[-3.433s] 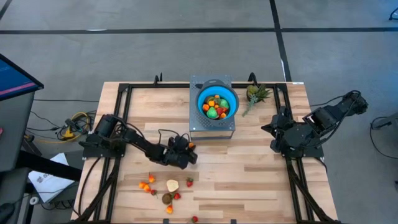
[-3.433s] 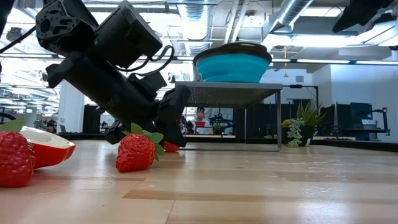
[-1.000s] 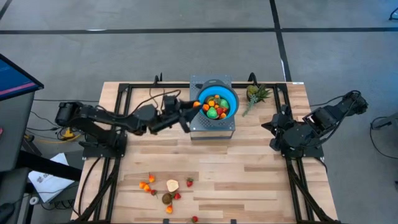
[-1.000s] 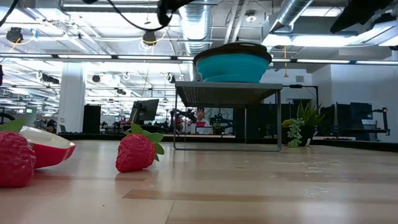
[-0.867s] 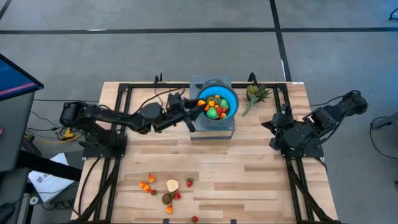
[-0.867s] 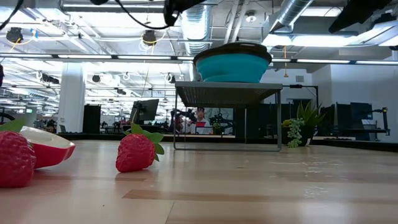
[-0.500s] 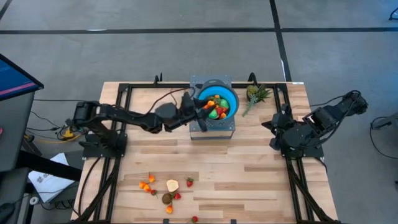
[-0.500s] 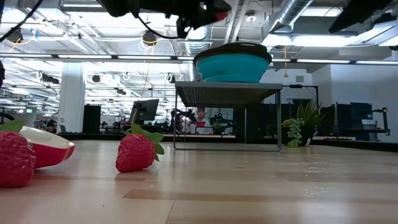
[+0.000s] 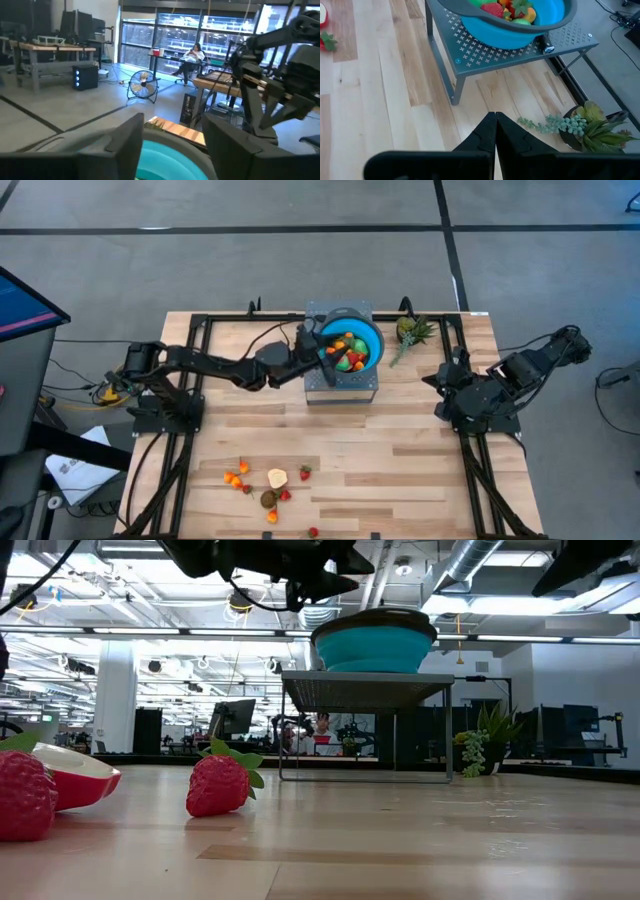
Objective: Pick & Place Fruit
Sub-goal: Put the peach into the strainer bowl, then put the sliced apple into the strainer bowl
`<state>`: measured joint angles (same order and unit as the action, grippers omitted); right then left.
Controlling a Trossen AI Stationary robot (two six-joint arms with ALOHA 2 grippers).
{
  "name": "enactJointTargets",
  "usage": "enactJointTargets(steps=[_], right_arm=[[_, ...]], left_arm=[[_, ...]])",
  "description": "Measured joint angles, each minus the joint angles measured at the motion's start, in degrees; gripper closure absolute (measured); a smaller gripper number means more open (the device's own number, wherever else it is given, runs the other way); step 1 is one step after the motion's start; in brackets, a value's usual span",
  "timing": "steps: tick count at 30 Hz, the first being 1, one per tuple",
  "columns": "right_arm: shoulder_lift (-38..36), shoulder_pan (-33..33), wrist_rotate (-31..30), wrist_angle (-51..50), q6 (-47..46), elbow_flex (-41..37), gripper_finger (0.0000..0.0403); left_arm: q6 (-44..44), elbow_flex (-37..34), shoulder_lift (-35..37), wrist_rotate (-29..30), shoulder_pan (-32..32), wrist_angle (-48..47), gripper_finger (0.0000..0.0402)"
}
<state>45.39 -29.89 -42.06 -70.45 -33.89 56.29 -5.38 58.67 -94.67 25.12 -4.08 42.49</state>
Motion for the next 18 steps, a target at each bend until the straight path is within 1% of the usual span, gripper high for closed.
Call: enactJointTargets(steps=[4, 8, 11, 18], right_arm=[[0.0, 0.0, 0.0, -0.3, 0.0, 0.0, 0.0403], [0.0, 0.0, 0.0, -1.0, 0.0, 0.0, 0.0403], [0.0, 0.0, 0.0, -1.0, -0.1, 0.0, 0.0403], [0.0, 0.0, 0.0, -1.0, -0.2, 0.0, 0.0403]], left_arm=[[-1.3, 0.0, 0.1, 0.0, -0.9, 0.0, 0.0165], [-1.3, 0.0, 0.5, 0.1, -0.9, 0.5, 0.0146], [-1.3, 0.0, 0.5, 0.1, -0.8, 0.6, 0.0147], [-1.3, 0.0, 0.5, 0.1, -0.8, 0.9, 0.0167]])
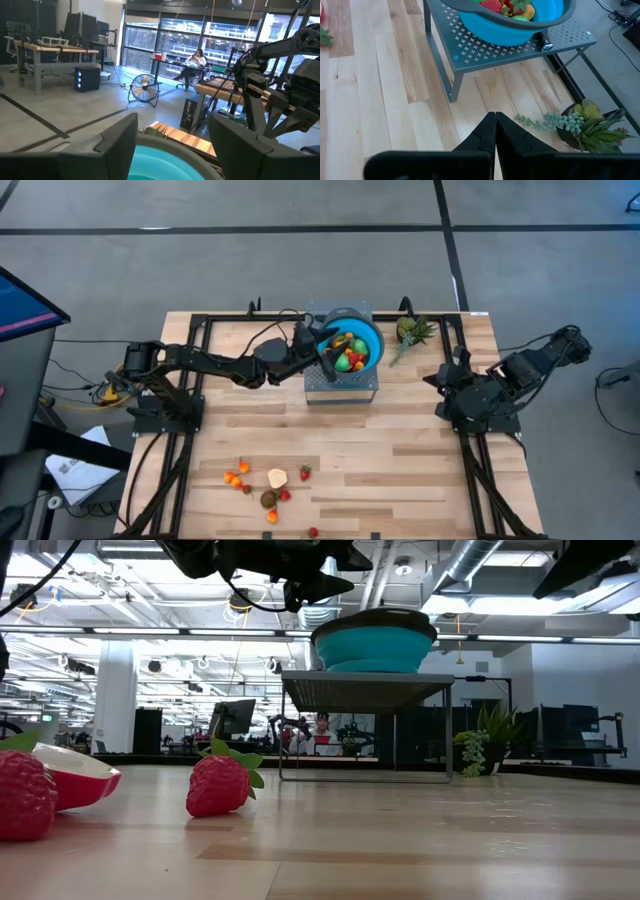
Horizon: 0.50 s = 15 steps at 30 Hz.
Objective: Pick & Place Fruit
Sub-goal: Put the sliced apple into the strainer bowl
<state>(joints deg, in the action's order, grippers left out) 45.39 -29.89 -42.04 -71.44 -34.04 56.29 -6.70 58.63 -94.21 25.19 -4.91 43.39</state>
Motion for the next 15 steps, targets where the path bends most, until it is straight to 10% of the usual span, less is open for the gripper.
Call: enactJointTargets(steps=[15], right_arm=[[0.0, 0.0, 0.2, 0.0, 0.0, 0.0, 0.0403]], left_arm=[[0.0, 0.0, 0.0, 0.0, 0.0, 0.6, 0.0176]])
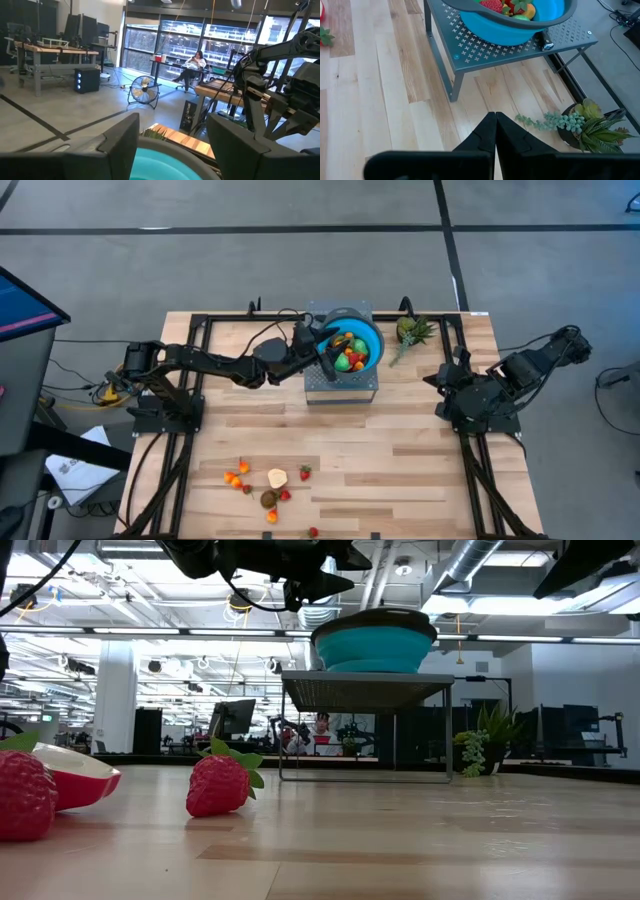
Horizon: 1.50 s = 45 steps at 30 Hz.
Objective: Pick & Place Fruit
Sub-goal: Put the sliced apple into the strainer bowl
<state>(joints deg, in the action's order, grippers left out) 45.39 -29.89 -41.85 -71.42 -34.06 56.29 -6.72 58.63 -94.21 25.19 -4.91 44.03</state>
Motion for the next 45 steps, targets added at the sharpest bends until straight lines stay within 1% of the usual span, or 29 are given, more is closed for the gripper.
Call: enactJointTargets(steps=[6, 11, 18, 27, 31, 39, 41, 45], right_arm=[[0.0, 0.0, 0.1, 0.0, -2.0, 0.0, 0.0403], [0.0, 0.0, 0.5, 0.1, -4.7, 0.0, 0.0403], [0.0, -0.9, 1.6, 0.3, -8.9, 0.0, 0.0403], [0.0, -3.2, 1.6, 0.2, -7.5, 0.0, 0.0403], [0.0, -3.2, 1.6, 0.2, -7.5, 0.0, 0.0403], [0.0, -3.3, 1.6, -0.1, -7.4, 0.0, 0.0403], [0.0, -3.3, 1.6, -0.1, -7.4, 0.0, 0.0403], [0.0, -3.3, 1.6, -0.1, -7.4, 0.0, 0.0403]], left_arm=[[0.0, 0.0, 0.1, 0.0, 0.6, 0.3, 0.0180], [-1.3, -0.2, 1.3, -0.1, 2.5, -0.1, 0.0185], [-0.8, -0.3, 4.5, -0.2, 8.1, -0.3, 0.0194], [-1.2, -0.3, 8.9, 0.8, 19.0, -4.5, 0.0219], [-1.9, -0.3, 9.2, 5.1, 25.5, -5.4, 0.0236], [-10.2, -0.3, 8.9, 12.2, 37.3, -5.7, 0.0278], [-10.5, -0.3, 8.9, 13.4, 39.7, -5.8, 0.0289], [-11.5, -0.3, 8.9, 13.6, 43.8, -5.8, 0.0311]])
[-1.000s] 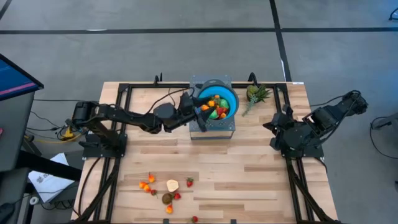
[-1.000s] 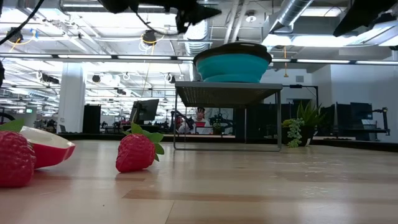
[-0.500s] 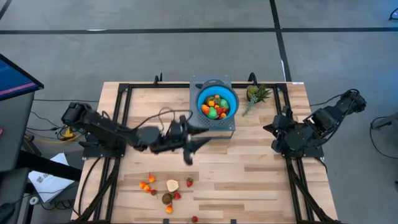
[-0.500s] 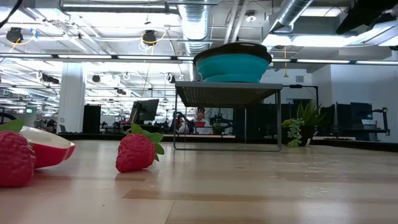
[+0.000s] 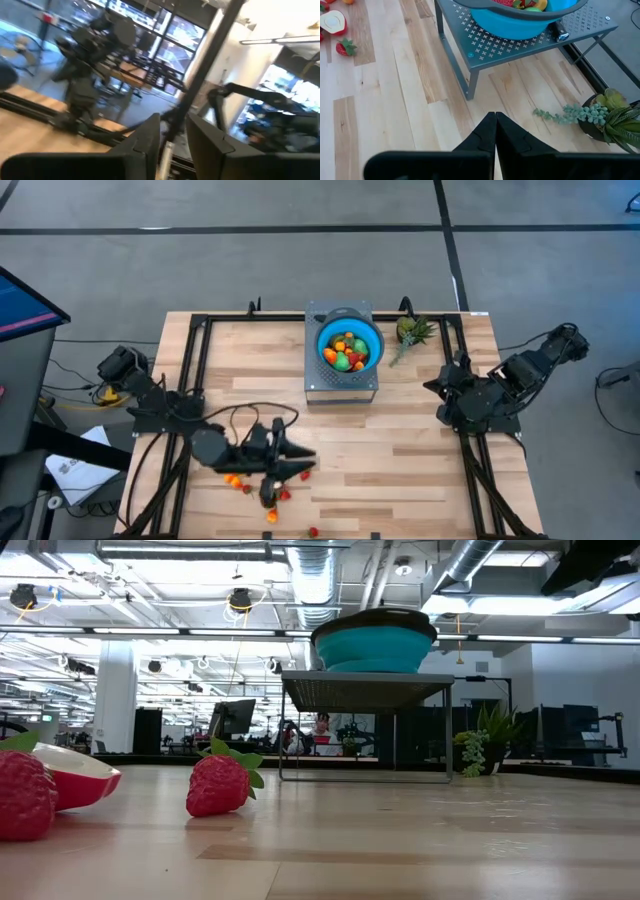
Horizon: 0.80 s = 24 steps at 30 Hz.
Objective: Pick & Place Fruit
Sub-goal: Put the sliced apple into the strainer bowl
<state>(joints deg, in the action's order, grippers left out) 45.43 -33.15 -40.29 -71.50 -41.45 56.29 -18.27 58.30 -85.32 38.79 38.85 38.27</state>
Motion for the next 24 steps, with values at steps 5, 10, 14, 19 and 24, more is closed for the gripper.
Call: enactJointTargets(steps=[5, 10, 14, 19, 24], right_arm=[[0.0, 0.0, 0.0, 0.0, 0.0, 0.0, 0.0403], [0.0, 0.0, 0.0, 0.0, 0.0, 0.0, 0.0403], [0.0, 0.0, 0.0, 0.0, 0.0, 0.0, 0.0403], [0.0, 0.0, 0.0, -0.1, 0.0, 0.0, 0.0403], [0.0, 0.0, 0.0, -0.1, 0.0, 0.0, 0.0403]], left_arm=[[-5.9, 0.0, 0.0, 2.2, 4.2, -0.1, 0.0339], [-9.4, 0.0, 0.0, 6.4, 6.5, -2.2, 0.0369], [-9.5, 0.0, 0.0, 6.9, 7.0, -3.3, 0.0392], [-9.5, 0.0, 0.0, 6.9, 7.0, -3.4, 0.0398], [-9.2, 0.0, 0.0, 5.3, 6.9, -3.4, 0.0398]])
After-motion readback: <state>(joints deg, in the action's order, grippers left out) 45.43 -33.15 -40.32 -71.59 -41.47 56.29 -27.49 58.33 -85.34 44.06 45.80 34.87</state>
